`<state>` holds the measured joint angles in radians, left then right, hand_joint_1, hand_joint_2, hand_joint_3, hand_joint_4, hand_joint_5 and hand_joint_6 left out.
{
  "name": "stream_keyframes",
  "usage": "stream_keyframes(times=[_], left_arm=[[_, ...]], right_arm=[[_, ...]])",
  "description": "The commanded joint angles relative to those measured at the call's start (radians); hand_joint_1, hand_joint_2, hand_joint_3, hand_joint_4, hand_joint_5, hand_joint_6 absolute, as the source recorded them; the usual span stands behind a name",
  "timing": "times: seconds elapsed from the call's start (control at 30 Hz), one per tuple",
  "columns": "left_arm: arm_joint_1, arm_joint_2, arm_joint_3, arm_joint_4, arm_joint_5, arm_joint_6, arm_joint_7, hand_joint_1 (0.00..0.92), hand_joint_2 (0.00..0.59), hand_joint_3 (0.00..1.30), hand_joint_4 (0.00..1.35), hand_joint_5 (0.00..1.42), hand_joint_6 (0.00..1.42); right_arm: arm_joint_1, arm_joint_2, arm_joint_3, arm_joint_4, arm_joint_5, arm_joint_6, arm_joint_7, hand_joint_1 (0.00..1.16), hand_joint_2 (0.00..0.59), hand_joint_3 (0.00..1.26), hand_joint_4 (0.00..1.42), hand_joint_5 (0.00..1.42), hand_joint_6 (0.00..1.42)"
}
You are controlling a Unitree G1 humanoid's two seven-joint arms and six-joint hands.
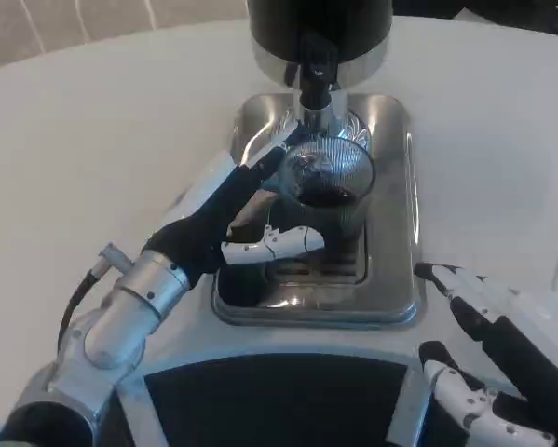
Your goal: Grasp the cup under the faucet to collect the drink, then remove the cup.
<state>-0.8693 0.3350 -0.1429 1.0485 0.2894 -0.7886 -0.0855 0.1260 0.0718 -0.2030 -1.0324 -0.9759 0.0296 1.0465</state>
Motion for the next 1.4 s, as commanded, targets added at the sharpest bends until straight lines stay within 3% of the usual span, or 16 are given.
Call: stream_keyframes(times=[0.03, 0.83, 1.4], left_arm=[[-0.011, -0.006, -0.017, 0.008, 0.019, 0.027, -0.002, 0.409, 0.087, 0.06, 0.03, 0.15, 0.28], [-0.028, -0.027, -0.056, -0.01, 0.058, 0.093, 0.036, 0.392, 0.087, 0.07, 0.04, 0.15, 0.3], [-0.009, -0.024, -0.049, -0.059, 0.056, 0.075, 0.072, 0.39, 0.088, 0.09, 0.07, 0.19, 0.32]], right_arm=[[0.023, 0.081, -0.004, -0.015, 0.01, -0.005, 0.002, 0.11, 0.567, 0.03, 0.0, 0.0, 0.0], [0.047, 0.082, -0.038, -0.015, 0.056, -0.03, -0.008, 0.1, 0.562, 0.04, 0.0, 0.0, 0.0], [0.061, 0.089, -0.064, -0.015, 0.08, -0.04, -0.008, 0.07, 0.534, 0.04, 0.0, 0.0, 0.0]])
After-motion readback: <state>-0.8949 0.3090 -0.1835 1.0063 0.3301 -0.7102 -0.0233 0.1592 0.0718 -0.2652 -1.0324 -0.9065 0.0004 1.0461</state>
